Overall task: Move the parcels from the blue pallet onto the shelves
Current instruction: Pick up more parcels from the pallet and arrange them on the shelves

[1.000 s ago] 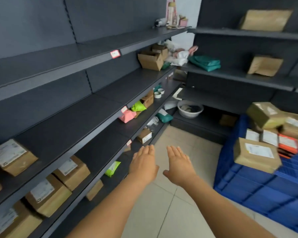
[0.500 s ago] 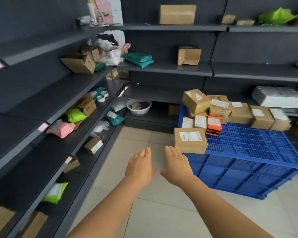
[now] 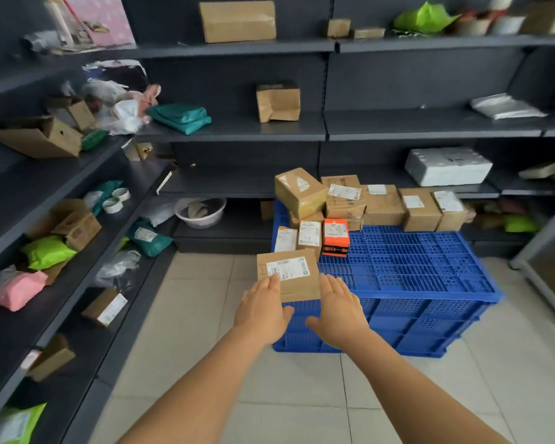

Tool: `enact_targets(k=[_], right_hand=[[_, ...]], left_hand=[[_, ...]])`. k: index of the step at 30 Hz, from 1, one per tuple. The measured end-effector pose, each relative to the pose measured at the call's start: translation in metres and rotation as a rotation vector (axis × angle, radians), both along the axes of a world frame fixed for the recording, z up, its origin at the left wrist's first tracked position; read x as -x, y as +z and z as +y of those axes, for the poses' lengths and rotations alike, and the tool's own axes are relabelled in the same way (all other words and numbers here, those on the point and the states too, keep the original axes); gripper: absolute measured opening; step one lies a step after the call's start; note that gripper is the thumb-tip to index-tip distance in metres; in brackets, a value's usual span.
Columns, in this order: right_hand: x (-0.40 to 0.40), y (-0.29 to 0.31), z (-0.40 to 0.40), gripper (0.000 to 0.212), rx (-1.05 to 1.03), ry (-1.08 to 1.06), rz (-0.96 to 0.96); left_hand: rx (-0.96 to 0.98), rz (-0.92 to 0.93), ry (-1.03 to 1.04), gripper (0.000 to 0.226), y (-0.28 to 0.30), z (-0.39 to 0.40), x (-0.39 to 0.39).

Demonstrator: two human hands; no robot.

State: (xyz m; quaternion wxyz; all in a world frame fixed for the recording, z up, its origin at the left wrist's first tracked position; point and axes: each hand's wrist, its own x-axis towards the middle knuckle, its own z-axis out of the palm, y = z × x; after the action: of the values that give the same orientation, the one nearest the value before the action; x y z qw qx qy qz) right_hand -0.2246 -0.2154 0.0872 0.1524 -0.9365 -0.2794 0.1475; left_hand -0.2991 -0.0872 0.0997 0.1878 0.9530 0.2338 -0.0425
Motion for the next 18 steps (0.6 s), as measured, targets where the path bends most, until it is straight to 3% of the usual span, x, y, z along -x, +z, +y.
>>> enact_targets(k=[12, 18], right_hand=[[-0.147, -0.030, 0.020, 0.090, -0.003, -0.185, 0.107], [-0.224, -0.053, 0.053, 0.075, -0.012, -0.250, 0.173]], left_hand=[[0.083, 0.051, -0.066, 0.074, -0.034, 0.042, -0.169], [0.142, 0.133, -0.072, 0.066, -0.064, 0.080, -0.249]])
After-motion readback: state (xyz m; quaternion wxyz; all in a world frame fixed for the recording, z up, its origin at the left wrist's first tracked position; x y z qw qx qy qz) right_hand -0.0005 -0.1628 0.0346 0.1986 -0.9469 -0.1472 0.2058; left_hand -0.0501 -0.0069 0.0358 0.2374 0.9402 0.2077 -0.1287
